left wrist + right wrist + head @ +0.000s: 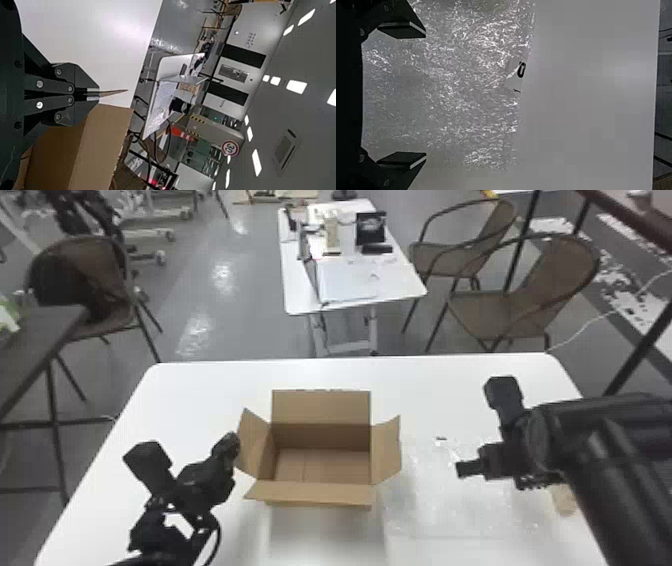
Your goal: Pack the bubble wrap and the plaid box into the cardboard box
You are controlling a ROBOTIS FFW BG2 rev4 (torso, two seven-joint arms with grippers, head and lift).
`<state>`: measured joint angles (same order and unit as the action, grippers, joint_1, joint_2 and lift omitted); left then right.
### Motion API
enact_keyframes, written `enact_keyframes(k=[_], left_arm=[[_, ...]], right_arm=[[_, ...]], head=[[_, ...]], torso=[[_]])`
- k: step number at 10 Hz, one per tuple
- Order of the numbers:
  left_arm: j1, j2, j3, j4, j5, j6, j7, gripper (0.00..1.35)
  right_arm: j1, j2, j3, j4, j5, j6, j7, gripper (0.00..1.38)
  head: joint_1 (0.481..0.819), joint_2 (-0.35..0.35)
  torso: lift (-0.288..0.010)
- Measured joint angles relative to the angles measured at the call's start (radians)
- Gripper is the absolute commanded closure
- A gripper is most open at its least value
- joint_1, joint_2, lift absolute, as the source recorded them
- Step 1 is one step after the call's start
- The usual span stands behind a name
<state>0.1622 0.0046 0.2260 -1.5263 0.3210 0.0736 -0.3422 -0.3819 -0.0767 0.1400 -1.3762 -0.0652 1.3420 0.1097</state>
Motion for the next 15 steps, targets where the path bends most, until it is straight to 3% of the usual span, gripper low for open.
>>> enact_keyframes(k=[5,10,11,12,14,15], left_arm=[[-0.005,0.0,-0.008,0.0,-0.016,-0.002,0.001,1.2],[-0.011,0.0,-0.016,0.002,-0.023,-0.005,0.003,1.2],[-0.013,0.0,-0.017,0.003,-0.025,-0.004,0.003,1.2],[-0.015,0.0,-0.017,0.003,-0.026,-0.003,0.003,1.2],[-0.015,0.0,-0.018,0.003,-0.027,-0.003,0.003,1.2],[-0.015,0.0,-0.018,0.003,-0.027,-0.004,0.003,1.2]], right_arm=[[-0.151,0.004,0.098,0.31,0.017,-0.025,0.069,0.2],[-0.242,0.026,0.125,0.545,0.145,-0.112,0.246,0.21],[-0.25,0.029,0.125,0.582,0.154,-0.14,0.264,0.3],[-0.257,0.031,0.125,0.611,0.158,-0.164,0.28,0.55],[-0.262,0.034,0.125,0.652,0.163,-0.198,0.302,0.67],[-0.263,0.034,0.123,0.666,0.161,-0.217,0.319,0.82]], head=[[0.695,0.096],[0.695,0.091],[0.695,0.09],[0.695,0.091],[0.695,0.095],[0.695,0.099]], torso=[[0.0],[0.0],[0.0],[0.0],[0.0],[0.0]])
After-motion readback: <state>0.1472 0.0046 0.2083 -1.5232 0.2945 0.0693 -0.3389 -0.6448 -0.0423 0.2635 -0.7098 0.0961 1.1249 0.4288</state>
